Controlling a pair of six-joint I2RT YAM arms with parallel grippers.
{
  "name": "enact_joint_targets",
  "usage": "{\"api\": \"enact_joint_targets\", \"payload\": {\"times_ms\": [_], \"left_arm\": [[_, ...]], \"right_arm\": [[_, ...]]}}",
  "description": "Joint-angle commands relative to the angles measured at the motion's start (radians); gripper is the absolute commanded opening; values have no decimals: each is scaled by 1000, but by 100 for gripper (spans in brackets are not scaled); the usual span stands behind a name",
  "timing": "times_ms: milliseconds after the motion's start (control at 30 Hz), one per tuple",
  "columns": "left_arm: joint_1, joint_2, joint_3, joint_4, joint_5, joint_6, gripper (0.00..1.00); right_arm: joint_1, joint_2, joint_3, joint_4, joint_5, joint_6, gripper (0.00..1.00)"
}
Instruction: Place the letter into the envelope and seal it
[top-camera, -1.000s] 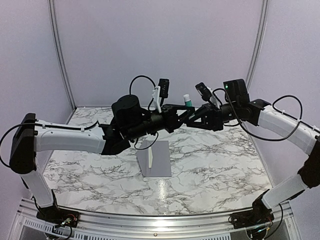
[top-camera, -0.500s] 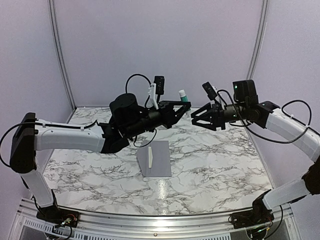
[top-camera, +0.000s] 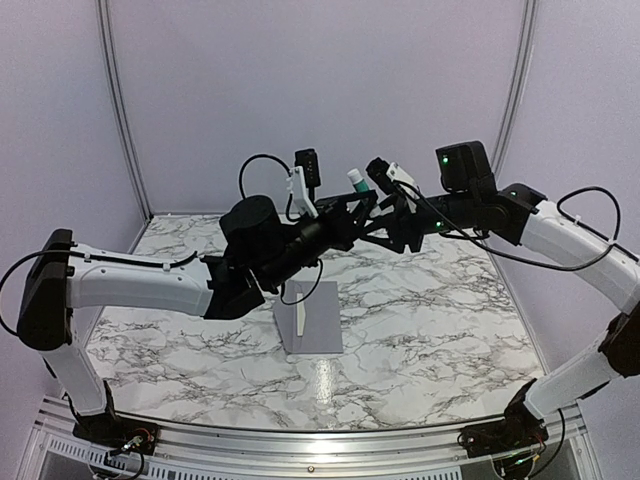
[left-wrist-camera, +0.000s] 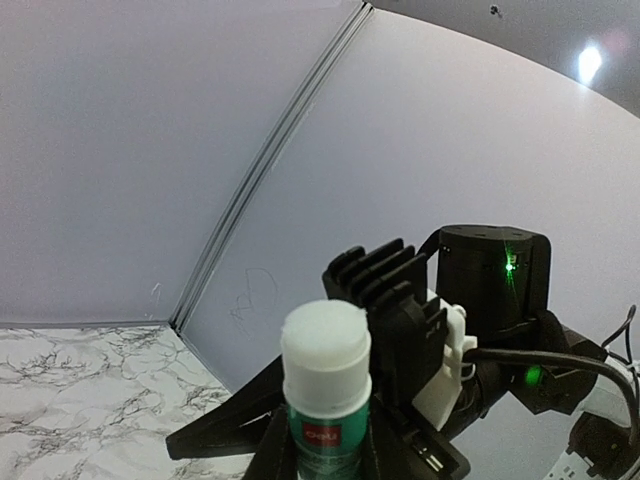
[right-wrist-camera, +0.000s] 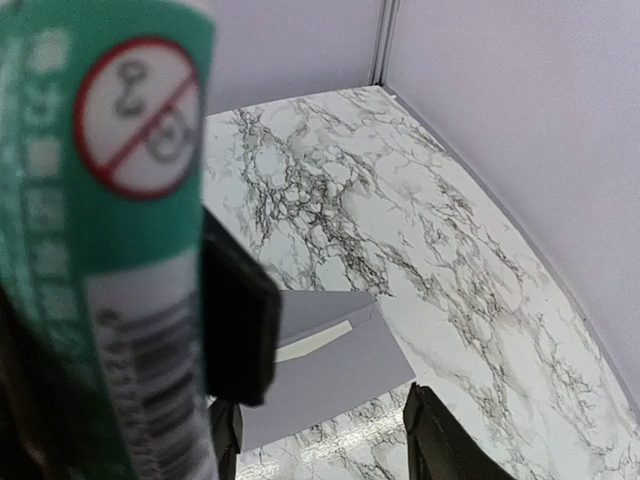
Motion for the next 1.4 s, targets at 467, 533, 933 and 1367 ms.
{"api": "enact_joint_targets", "payload": {"times_ms": [467,533,933,1367], "left_arm": [[0,4,-34,64,-47,-15,0],[0,3,-35,64,-51,-18,0],[0,12,-30,64,-31,-19,0],[2,17,-35,63,-28,-20,0]], "right_arm": [[8,-12,78,-39,-96,-23,44],[7,-12,79,-40,-122,-23,42],[7,-14,77,-25,-143,-3,24],[5,-12,84,-26,-195,4,4]]}}
